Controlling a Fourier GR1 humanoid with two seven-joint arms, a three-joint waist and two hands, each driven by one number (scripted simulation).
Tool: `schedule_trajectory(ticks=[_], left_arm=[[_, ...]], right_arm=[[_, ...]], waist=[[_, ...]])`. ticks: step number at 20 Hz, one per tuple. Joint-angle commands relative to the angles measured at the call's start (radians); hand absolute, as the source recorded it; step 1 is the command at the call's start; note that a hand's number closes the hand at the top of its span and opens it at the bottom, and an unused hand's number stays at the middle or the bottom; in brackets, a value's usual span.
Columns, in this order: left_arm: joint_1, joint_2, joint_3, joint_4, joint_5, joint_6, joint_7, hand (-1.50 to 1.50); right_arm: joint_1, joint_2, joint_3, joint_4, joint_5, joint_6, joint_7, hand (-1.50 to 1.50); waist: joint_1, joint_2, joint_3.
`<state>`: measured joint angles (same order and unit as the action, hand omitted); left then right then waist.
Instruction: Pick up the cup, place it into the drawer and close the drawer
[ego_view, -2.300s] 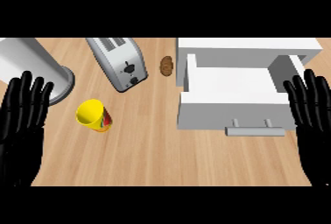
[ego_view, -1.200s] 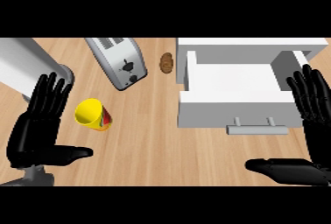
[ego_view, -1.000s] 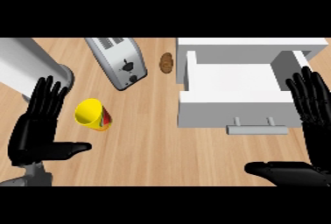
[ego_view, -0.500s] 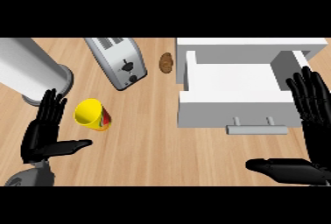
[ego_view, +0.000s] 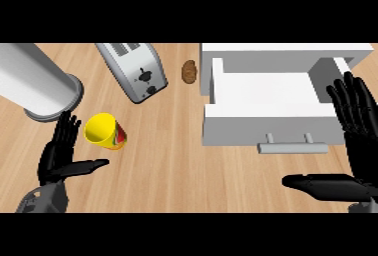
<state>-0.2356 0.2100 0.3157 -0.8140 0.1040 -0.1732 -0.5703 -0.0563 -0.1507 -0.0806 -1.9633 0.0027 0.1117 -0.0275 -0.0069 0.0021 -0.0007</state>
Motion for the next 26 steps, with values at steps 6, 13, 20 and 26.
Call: schedule_trajectory(ticks=[6,13,20,26], left_arm=[[-0.170,0.091,0.055,0.444,-0.016,-0.048,-0.262,-1.50],[-0.217,0.142,0.070,0.611,-0.036,-0.077,-0.413,-1.50],[-0.234,0.092,0.054,0.655,-0.061,-0.043,-0.473,-1.50],[-0.263,0.064,0.050,0.656,-0.063,-0.045,-0.470,-1.50]], right_arm=[[0.026,-0.005,-0.035,0.026,-0.020,0.046,-0.080,-1.50],[-0.010,0.009,0.012,-0.073,-0.004,0.021,0.073,-1.50],[-0.017,0.025,0.020,-0.014,0.015,0.020,0.029,-1.50],[-0.062,0.001,-0.025,0.042,-0.018,0.043,0.005,-1.50]], waist=[[-0.007,0.002,-0.001],[-0.017,0.005,-0.002],[-0.023,0.009,-0.004],[-0.017,0.008,-0.003]])
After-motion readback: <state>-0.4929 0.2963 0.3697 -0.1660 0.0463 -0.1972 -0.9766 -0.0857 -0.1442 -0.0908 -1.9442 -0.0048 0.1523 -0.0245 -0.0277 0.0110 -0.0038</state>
